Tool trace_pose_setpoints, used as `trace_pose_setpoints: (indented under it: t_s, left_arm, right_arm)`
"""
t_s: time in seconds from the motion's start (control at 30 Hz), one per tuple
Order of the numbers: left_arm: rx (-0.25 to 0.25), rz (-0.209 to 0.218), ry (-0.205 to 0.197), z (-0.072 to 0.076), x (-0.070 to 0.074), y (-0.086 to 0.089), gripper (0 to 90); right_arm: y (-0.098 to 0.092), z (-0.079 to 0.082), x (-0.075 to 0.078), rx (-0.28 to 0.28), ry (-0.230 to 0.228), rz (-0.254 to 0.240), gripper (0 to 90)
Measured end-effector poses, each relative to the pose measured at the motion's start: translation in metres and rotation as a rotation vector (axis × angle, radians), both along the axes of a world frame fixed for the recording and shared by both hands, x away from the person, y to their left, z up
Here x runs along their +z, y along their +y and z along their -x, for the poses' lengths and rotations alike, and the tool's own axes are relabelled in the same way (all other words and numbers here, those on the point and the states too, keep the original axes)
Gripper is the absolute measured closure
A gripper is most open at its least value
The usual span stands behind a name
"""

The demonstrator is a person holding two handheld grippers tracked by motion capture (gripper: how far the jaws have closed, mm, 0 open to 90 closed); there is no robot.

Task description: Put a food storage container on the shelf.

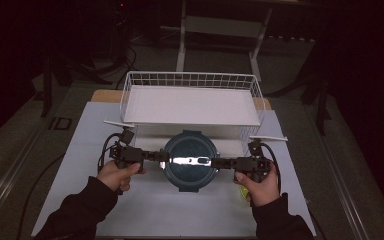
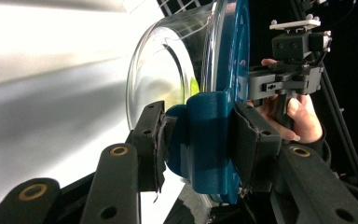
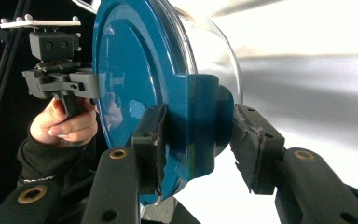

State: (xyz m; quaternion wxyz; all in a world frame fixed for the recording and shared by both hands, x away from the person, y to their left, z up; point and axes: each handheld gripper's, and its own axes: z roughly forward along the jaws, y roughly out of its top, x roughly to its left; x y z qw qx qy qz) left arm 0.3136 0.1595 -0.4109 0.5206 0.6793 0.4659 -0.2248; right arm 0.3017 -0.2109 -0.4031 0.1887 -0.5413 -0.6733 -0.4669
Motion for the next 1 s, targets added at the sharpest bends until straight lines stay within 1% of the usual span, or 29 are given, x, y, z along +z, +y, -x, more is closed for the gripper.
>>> trace_pose_setpoints:
  t_s: [0.1,0.17,0.3,0.37,0.47,0.53,0.67,0.87,1.0]
  left_arm:
    - [0.006,-0.001,-0.027,-0.005,0.017,-0.001,57.3]
    - [0.009,0.000,-0.044,-0.008,0.026,-0.002,57.3]
    - [0.022,-0.006,-0.066,-0.019,0.048,-0.003,57.2]
    - [0.027,-0.007,-0.079,-0.024,0.057,-0.004,57.2]
    - [0.034,-0.006,-0.086,-0.032,0.066,-0.005,57.1]
    - [0.038,-0.007,-0.092,-0.038,0.072,-0.005,57.1]
    - [0.043,-0.004,-0.087,-0.050,0.078,-0.004,57.1]
    - [0.061,0.014,-0.088,-0.070,0.087,-0.007,57.0]
    - [0.069,0.023,-0.083,-0.082,0.090,-0.011,57.0]
  right_arm:
    - [-0.001,-0.004,0.014,-0.004,-0.022,-0.008,56.0]
    - [-0.001,-0.007,0.024,-0.008,-0.039,-0.009,56.0]
    - [-0.003,-0.016,0.043,-0.022,-0.072,-0.017,55.9]
    - [-0.003,-0.021,0.051,-0.026,-0.080,-0.019,55.9]
    - [-0.004,-0.029,0.061,-0.035,-0.098,-0.021,55.9]
    - [-0.004,-0.036,0.067,-0.039,-0.108,-0.025,55.8]
    - [-0.003,-0.047,0.075,-0.045,-0.115,-0.024,55.8]
    - [-0.005,-0.067,0.086,-0.065,-0.113,-0.029,55.8]
    - [-0.009,-0.080,0.092,-0.084,-0.106,-0.033,55.9]
